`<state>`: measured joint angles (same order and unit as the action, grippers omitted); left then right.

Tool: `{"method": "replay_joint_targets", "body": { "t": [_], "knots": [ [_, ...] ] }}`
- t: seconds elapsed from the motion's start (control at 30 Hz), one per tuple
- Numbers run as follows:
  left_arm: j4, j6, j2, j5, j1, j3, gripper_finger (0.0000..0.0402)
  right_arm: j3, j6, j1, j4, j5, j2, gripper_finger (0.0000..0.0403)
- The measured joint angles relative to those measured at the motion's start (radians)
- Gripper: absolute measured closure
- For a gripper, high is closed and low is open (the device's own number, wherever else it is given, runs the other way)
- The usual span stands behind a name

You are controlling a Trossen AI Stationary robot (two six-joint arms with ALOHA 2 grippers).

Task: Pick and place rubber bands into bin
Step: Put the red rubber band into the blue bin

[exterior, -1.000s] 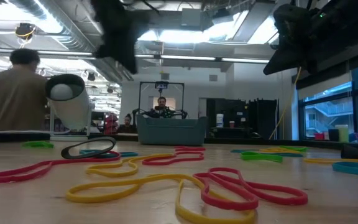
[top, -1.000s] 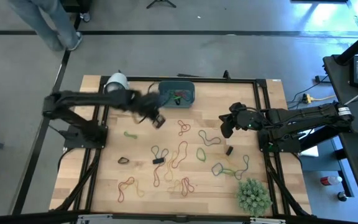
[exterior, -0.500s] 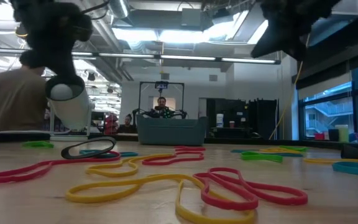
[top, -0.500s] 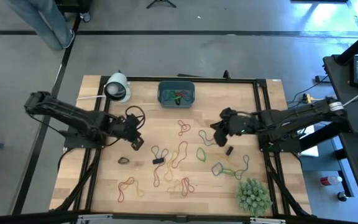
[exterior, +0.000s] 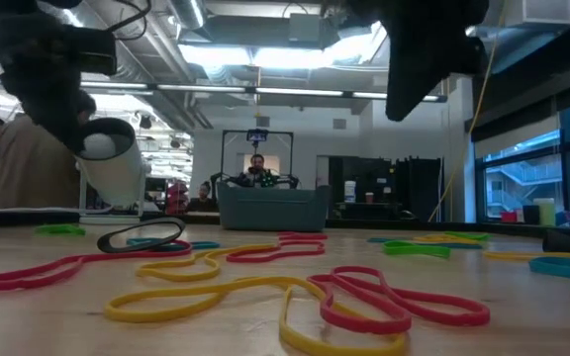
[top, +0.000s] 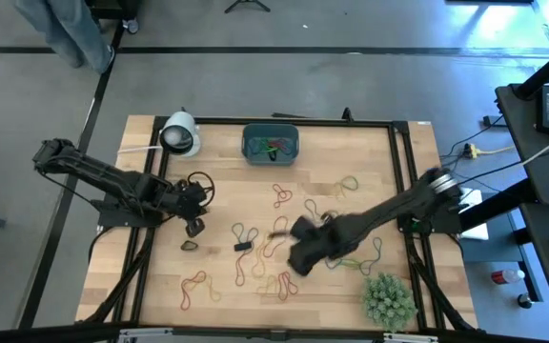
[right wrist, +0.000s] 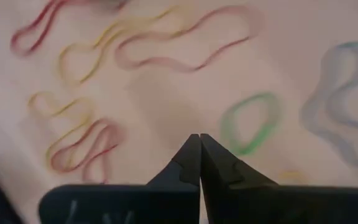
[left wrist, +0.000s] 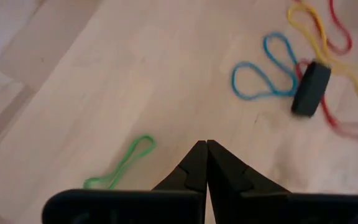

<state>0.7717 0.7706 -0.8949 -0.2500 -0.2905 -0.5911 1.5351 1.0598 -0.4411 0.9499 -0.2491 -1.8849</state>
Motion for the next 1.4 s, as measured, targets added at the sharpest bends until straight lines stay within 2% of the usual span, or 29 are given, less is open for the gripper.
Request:
{"method": "replay_joint_targets", "body": {
  "t": [0.23, 0.37, 0.67, 0.83, 1.03, 1.2, 1.4],
  "knots": [
    [-0.005, -0.103, 0.006, 0.048, 0.0, 0.0, 0.04, 0.226, 0.016, -0.049, 0.025, 0.121, -0.21, 0.0368],
    [-0.005, -0.13, 0.011, 0.067, 0.0, 0.0, 0.04, 0.296, 0.058, -0.053, 0.025, 0.136, -0.284, 0.0341],
    [-0.005, -0.131, 0.01, 0.069, 0.0, 0.0, 0.04, 0.311, 0.114, -0.05, 0.01, 0.201, -0.376, 0.0279],
    [-0.005, -0.134, 0.01, 0.069, 0.0, 0.0, 0.04, 0.311, 0.114, -0.048, 0.003, 0.2, -0.412, 0.0266],
    [-0.007, -0.141, 0.01, 0.069, 0.0, 0.0, 0.04, 0.318, 0.128, -0.048, 0.0, 0.193, -0.468, 0.0289],
    [-0.013, -0.141, 0.01, 0.069, 0.0, 0.0, 0.04, 0.317, 0.104, -0.047, 0.033, 0.195, -0.477, 0.0386],
    [-0.029, -0.138, 0.01, 0.067, 0.0, 0.0, 0.04, 0.305, -0.013, -0.014, 0.092, 0.204, -0.402, 0.0399]
  ]
}}
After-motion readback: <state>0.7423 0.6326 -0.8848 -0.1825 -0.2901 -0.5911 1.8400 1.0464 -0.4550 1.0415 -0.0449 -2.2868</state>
